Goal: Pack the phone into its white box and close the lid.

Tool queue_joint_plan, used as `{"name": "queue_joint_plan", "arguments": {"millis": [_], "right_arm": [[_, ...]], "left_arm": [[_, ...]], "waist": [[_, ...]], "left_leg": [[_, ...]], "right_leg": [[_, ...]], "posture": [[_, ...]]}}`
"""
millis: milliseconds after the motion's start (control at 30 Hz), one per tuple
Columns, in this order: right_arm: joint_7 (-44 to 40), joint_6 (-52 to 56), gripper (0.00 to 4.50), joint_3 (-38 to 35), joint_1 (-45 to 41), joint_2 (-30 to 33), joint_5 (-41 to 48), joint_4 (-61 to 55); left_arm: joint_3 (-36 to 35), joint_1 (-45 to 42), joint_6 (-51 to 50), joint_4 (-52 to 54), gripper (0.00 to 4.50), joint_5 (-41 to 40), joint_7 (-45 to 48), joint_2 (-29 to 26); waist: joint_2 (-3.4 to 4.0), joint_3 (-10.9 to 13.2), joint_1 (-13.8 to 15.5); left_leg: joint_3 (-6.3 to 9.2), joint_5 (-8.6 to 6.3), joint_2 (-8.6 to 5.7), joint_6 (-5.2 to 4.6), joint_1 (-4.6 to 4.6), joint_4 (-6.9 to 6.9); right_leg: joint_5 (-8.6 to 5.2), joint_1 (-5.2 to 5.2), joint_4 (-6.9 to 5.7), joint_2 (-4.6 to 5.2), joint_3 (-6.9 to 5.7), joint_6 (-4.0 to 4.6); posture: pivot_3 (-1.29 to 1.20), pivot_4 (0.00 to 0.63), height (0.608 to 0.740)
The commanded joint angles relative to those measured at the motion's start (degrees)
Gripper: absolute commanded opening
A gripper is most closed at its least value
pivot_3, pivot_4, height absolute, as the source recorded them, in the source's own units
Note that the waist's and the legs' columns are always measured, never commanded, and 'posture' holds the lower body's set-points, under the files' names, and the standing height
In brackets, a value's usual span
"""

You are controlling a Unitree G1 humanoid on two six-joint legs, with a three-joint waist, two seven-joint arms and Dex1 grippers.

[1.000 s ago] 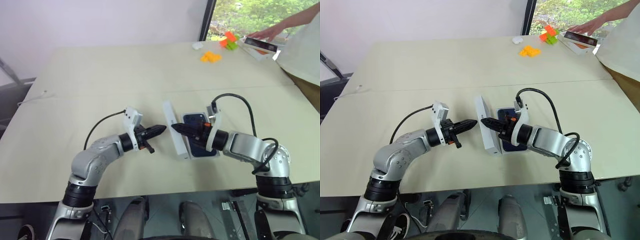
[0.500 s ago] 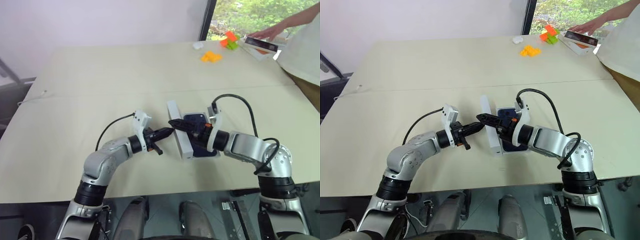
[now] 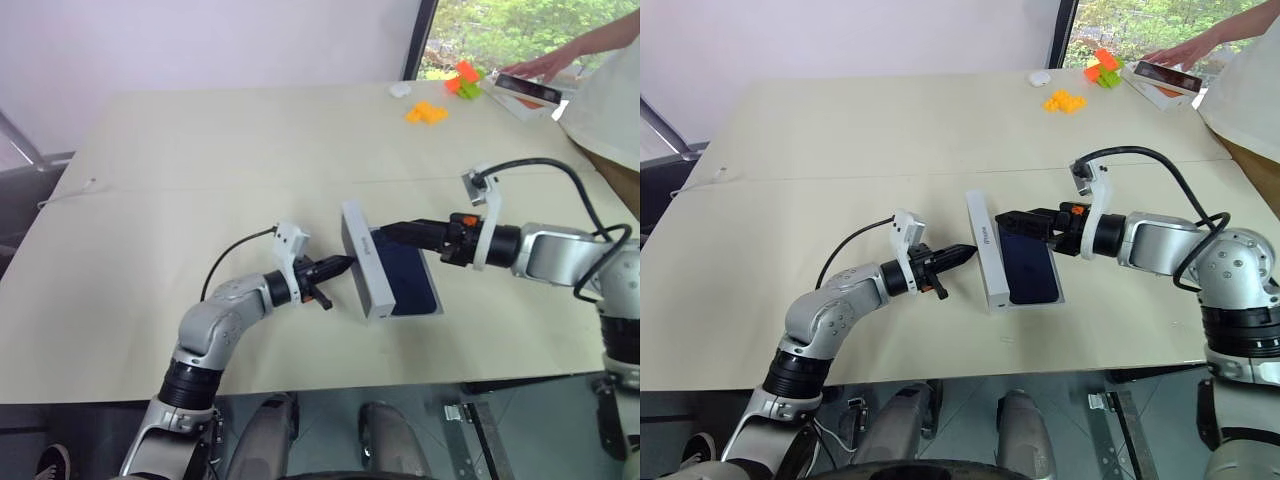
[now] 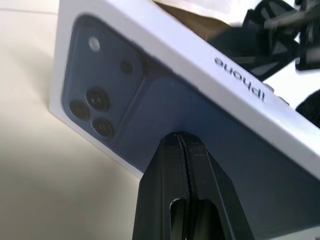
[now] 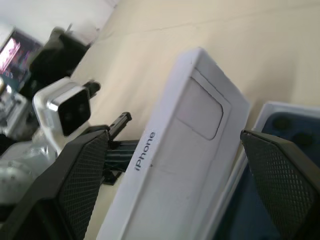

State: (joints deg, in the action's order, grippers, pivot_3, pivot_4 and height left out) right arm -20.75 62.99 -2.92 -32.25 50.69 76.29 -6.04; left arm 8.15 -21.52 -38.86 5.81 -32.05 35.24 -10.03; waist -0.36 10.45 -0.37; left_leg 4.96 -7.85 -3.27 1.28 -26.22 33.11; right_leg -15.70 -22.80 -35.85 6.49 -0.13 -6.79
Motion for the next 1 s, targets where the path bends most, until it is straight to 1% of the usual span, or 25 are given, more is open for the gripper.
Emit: {"name": "queue_joint_plan", "arguments": {"millis": [33,67,167,267,333,433,667,767,900,1000], "right_arm": [[-13.2,-9.2,4.43,4.5,-1.5,3.8,-16.1,1.8],[-15.4,-13.5,4.43,6.1,-1.8,4.2,-21.4,2.7],[-16.4,-19.6,4.43,6.3,-4.9,1.8,-30.0,8.6],[-18.2,-23.7,4.43,6.4,-6.4,0.0,-36.0,10.1],[-18.3,-23.7,4.43,5.1,-7.1,-1.7,-37.3,11.4],[-19.4,-27.1,4.43,5.6,-7.3,-2.5,-42.7,12.9],[-22.3,-28.4,4.43,5.0,-6.9,-4.7,-47.5,13.4],[-25.1,-32.5,4.43,6.0,-6.0,-3.9,-51.2,13.2],[-30.8,-35.0,4.43,5.8,-4.3,-2.1,-53.3,13.2],[-32.5,-38.9,4.43,6.1,-3.6,-1.1,-57.1,14.8]], "left_arm": [[1.2,-3.3,3.9,-4.3,0.0,2.3,1.1,2.4],[1.5,-4.0,4.9,-5.9,0.0,3.1,1.4,2.9],[1.9,-6.1,7.0,-9.5,0.0,4.5,2.4,4.3],[2.0,-7.8,8.1,-12.9,0.0,5.0,3.2,6.0],[2.2,-8.2,8.5,-14.1,0.0,5.3,3.7,6.8],[2.3,-8.2,9.5,-15.1,0.0,6.3,4.2,7.7],[1.2,-9.7,9.8,-15.8,0.0,6.9,3.4,9.0],[-0.3,-9.8,8.7,-13.8,0.0,6.2,2.7,8.1],[-1.5,-7.0,6.2,-8.4,0.0,5.4,2.2,5.2],[-2.4,-4.5,3.7,-4.4,0.0,4.9,1.1,3.1]], "waist": [[-0.02,0.0,0.3],[-0.02,0.0,0.5],[-0.01,0.0,0.6],[0.0,0.0,0.9],[-0.01,0.0,1.0],[-0.01,0.0,1.1],[-0.01,0.0,1.1],[0.0,0.0,1.0],[0.0,0.0,0.9],[0.02,0.0,0.8]], "left_leg": [[-0.01,0.0,-0.03,0.0,0.0,0.04],[-0.01,0.0,-0.03,0.0,-0.01,0.08],[-0.06,-0.01,-0.04,0.01,-0.01,0.1],[-0.04,0.0,-0.04,0.01,-0.08,0.07],[-0.01,0.0,-0.04,0.01,-0.09,0.02],[0.0,0.0,-0.05,0.01,-0.1,-0.01],[0.01,0.0,-0.1,0.01,-0.09,0.12],[0.03,0.01,-0.1,0.03,-0.06,0.15],[0.02,0.02,-0.1,0.03,-0.05,0.14],[0.02,0.02,-0.1,0.03,-0.04,0.13]], "right_leg": [[0.0,0.01,0.0,0.01,-0.02,-0.01],[0.0,0.03,0.01,0.01,-0.02,-0.01],[0.01,0.02,0.01,0.02,0.0,-0.02],[0.05,-0.08,-0.01,0.02,0.01,-0.09],[0.13,-0.11,-0.01,0.01,0.0,-0.29],[0.13,-0.12,-0.03,0.02,-0.02,-0.35],[0.16,-0.09,-0.15,0.04,-0.01,-0.39],[0.16,-0.08,-0.24,0.03,-0.01,-0.4],[0.17,-0.09,-0.24,0.02,-0.01,-0.43],[0.17,-0.11,-0.26,0.02,-0.01,-0.44]], "posture": [[0.0,0.15,0.74],[0.0,0.15,0.74],[0.0,0.15,0.74],[0.0,0.15,0.74],[0.0,0.15,0.74],[0.0,0.15,0.74],[0.0,0.15,0.74],[0.0,0.15,0.74],[0.0,0.15,0.74],[0.0,0.15,0.74]]}}
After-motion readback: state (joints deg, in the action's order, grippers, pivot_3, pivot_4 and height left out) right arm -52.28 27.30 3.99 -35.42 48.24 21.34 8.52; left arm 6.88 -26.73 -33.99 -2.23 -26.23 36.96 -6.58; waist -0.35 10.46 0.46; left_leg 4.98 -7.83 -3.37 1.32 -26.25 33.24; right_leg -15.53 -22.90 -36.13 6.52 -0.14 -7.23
